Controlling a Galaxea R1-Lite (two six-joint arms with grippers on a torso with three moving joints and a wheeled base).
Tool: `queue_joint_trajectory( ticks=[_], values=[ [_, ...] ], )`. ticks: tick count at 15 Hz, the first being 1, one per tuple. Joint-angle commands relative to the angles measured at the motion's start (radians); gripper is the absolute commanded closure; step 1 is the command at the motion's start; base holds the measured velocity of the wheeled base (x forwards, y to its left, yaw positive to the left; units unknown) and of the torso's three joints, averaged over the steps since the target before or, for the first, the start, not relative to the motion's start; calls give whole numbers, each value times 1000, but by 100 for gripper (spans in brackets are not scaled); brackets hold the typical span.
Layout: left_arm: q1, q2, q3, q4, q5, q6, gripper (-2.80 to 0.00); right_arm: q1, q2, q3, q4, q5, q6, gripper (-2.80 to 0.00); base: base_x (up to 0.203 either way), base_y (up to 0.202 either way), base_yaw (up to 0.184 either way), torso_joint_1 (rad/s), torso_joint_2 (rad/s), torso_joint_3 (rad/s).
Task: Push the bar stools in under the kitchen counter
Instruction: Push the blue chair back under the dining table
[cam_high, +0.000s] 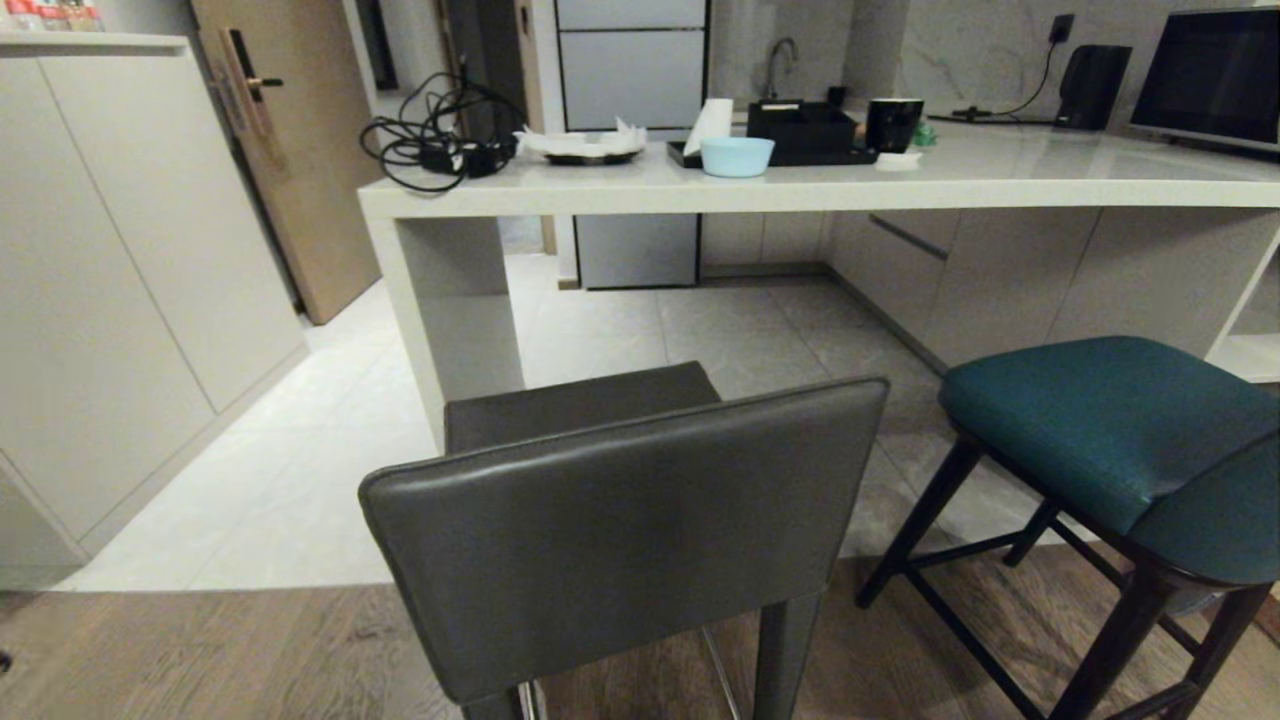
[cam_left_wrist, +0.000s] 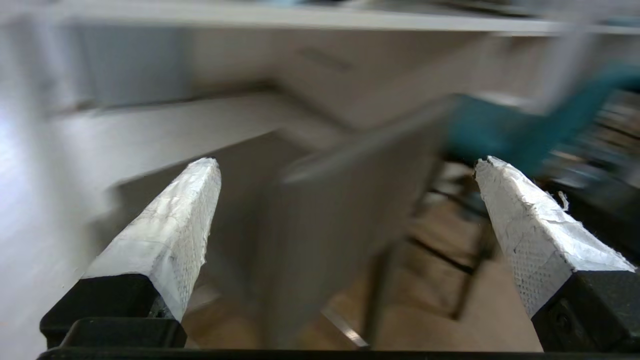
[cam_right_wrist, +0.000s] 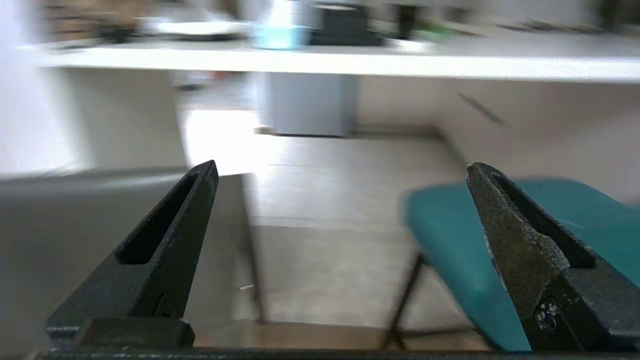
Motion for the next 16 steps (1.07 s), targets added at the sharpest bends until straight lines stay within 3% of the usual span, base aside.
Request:
queue_joint_trajectory(
  ticks=[1,4,7,9,12,15,16],
  values=[
    [-57,-68,-23,30,-10,3,-280,1,-99,-1,38,128,2,-280,0,0,0,0,0,0],
    [-56,-174,13,106,-5,36,-280,2,-179,60,65,205,2,-280,0,0,0,0,0,0],
    [-69,-291,65,225,-4,54,-280,2,-267,84,149,210,1,-280,0,0,0,0,0,0],
    [-62,-324,91,235,-2,77,-280,5,-304,90,204,206,1,-280,0,0,0,0,0,0],
    [-58,-405,139,241,-2,81,-280,7,-307,94,203,212,-10,-280,0,0,0,0,0,0],
    [-56,-491,154,343,2,95,-280,24,-329,87,212,206,-5,-280,0,0,0,0,0,0],
    [-56,-494,169,352,44,119,-280,40,-324,65,214,183,-2,-280,0,0,0,0,0,0]
  ],
)
